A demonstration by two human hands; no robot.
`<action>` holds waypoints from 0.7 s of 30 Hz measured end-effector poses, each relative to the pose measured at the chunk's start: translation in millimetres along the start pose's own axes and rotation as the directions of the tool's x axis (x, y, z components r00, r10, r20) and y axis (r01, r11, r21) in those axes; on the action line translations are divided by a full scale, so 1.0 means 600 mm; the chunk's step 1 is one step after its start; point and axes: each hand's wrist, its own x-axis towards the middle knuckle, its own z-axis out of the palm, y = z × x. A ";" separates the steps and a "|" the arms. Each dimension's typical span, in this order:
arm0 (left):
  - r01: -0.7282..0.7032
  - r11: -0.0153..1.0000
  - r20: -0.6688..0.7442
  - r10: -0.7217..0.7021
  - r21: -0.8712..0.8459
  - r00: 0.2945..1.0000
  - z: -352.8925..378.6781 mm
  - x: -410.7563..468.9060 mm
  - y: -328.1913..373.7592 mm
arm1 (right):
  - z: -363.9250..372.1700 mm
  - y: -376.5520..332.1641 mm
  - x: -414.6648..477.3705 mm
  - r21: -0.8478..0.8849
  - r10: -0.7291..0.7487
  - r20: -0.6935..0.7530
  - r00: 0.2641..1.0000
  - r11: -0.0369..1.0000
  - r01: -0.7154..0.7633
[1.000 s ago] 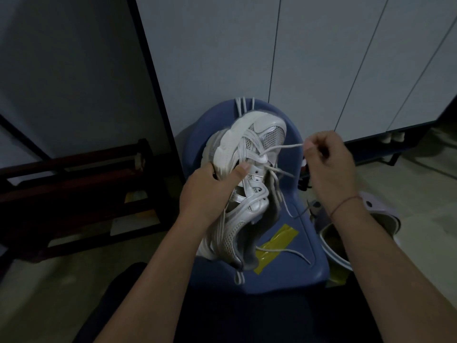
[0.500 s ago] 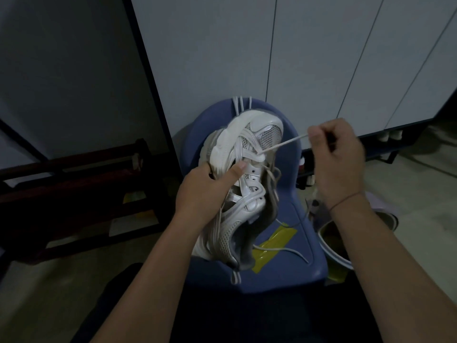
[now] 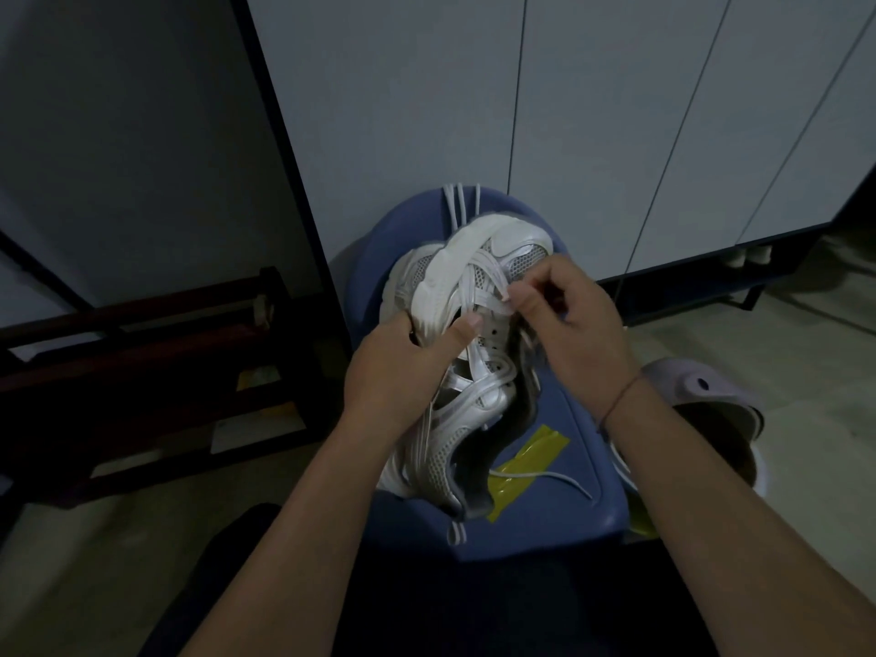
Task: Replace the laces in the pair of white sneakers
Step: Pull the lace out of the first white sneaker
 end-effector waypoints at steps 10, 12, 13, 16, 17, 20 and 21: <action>0.134 0.929 0.084 -0.111 -0.345 0.990 -0.016 0.007 -0.006 | -0.029 0.036 0.011 0.424 0.563 -0.103 0.820 0.771 -0.475; 0.178 0.871 0.135 -0.130 -0.458 0.982 -0.021 0.005 0.000 | -0.014 0.038 0.007 0.333 0.547 -0.050 0.836 0.798 -0.502; 0.188 0.849 0.152 -0.129 -0.493 0.980 -0.022 0.004 0.002 | -0.008 0.039 0.006 0.312 0.519 -0.031 0.854 0.817 -0.485; 0.192 0.842 0.170 -0.121 -0.505 0.978 -0.022 0.002 0.007 | 0.002 0.033 0.006 0.275 0.485 0.010 0.874 0.839 -0.469; 0.192 0.840 0.170 -0.121 -0.507 0.978 -0.022 0.001 0.008 | 0.004 0.033 0.005 0.277 0.501 0.033 0.865 0.827 -0.489; 0.217 0.812 0.175 -0.144 -0.541 0.974 -0.024 0.001 0.007 | 0.000 0.033 0.005 0.322 0.509 0.149 0.848 0.786 -0.528; 0.228 0.802 0.180 -0.152 -0.553 0.972 -0.025 0.001 0.006 | -0.002 0.032 0.005 0.284 0.475 0.177 0.862 0.814 -0.507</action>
